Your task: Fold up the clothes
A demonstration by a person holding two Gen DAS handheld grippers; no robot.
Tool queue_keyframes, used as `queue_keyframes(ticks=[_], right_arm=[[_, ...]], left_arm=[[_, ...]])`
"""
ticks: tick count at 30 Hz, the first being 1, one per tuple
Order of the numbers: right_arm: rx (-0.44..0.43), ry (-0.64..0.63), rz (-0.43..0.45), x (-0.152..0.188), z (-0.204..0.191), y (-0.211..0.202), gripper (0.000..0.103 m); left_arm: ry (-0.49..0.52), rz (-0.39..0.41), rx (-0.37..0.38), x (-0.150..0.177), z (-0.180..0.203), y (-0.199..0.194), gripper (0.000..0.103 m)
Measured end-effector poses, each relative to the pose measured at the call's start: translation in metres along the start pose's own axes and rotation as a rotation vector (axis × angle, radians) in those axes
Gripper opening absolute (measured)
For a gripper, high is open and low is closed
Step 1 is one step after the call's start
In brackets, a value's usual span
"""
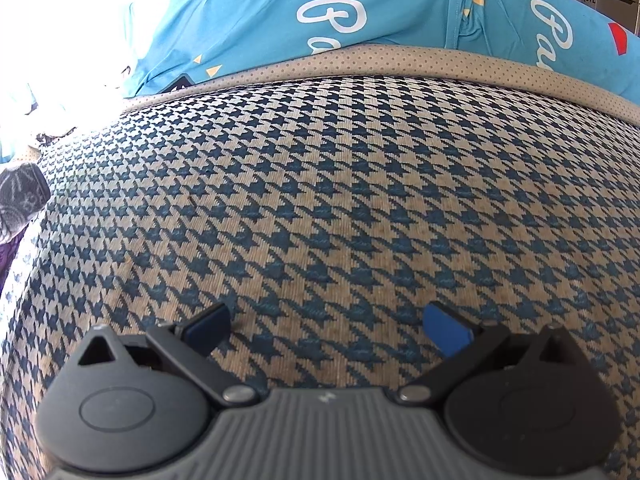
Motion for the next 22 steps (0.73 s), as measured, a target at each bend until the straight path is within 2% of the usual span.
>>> queue_keyframes(ticks=[22], right_arm=[[0.000,0.000,0.001,0.0006,-0.0003,0.0002,0.103]], left_arm=[[-0.008,0.010,0.011,0.0040,0.0005,-0.0027,0.103]])
Point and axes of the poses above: each gripper's, at about its wrist camera, not at the fingertips, and y roughly the way its jaws point, z to its right, x to its underside, the point moved 5 cm from there along y, roughly the way its jaws point, and after that the axes turned 5 degrees about -y, right-handed, at the moved point
